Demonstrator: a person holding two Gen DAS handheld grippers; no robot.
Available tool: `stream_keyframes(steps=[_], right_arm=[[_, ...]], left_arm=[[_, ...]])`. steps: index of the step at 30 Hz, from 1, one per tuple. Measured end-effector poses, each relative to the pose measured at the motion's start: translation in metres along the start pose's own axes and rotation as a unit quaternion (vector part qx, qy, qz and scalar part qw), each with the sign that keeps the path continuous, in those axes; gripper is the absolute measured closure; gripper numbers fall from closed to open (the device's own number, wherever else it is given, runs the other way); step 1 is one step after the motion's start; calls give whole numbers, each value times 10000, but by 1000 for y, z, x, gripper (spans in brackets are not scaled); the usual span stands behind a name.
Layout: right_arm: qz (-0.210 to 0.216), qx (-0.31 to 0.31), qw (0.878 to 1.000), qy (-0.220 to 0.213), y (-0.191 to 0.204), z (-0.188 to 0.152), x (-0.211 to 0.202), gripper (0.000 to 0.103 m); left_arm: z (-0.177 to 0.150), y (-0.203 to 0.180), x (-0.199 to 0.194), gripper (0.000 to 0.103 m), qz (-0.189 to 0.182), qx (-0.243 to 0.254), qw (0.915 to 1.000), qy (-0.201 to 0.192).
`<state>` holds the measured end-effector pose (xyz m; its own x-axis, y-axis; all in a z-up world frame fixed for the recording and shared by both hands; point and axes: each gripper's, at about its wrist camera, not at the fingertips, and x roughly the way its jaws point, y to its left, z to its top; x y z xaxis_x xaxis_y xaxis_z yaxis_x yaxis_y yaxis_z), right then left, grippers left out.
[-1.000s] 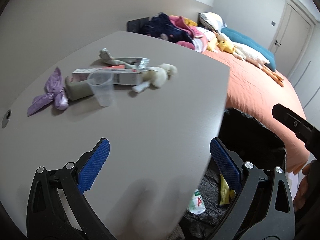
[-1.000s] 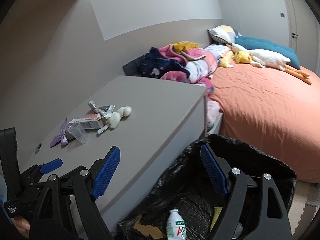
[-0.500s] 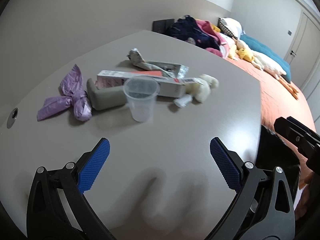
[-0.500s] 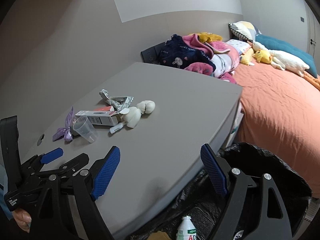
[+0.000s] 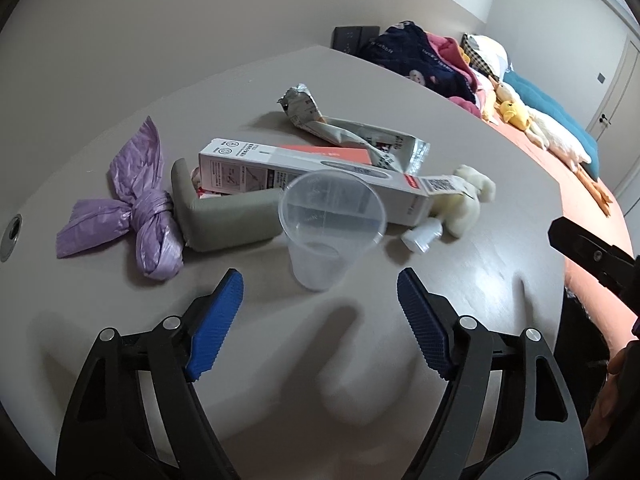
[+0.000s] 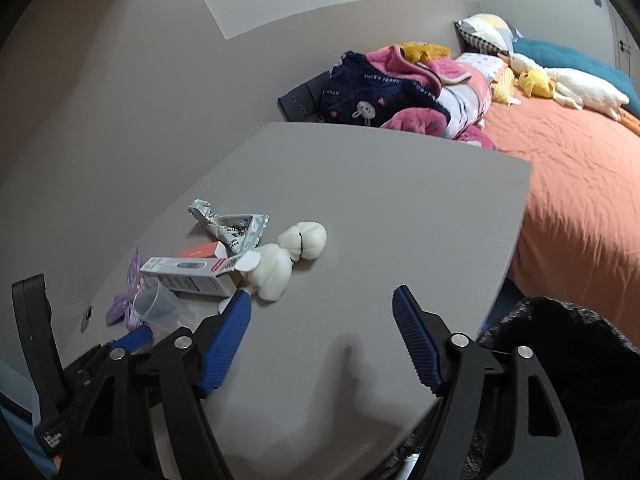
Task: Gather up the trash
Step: 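Grasp the clear plastic cup with the left tool while the right tool grasps the white plush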
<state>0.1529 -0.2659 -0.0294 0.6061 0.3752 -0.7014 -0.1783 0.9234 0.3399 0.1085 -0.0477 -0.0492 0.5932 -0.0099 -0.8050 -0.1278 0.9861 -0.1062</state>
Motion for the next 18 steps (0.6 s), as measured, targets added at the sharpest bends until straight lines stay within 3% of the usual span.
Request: stream_keyframes(steps=[8,12,18], right_arm=[[-41,114,9999,120,7,18,33,30],[-7,287,9993,240,9,25,49,31],[-8,538,9981,316,13,33,70,31]], left_arm=[[14,1,13,34,10,-41,10000,13],[19,4,18,52,-11,-111,9999,-18],[17,8,20,65,70,-109,9999,-102]])
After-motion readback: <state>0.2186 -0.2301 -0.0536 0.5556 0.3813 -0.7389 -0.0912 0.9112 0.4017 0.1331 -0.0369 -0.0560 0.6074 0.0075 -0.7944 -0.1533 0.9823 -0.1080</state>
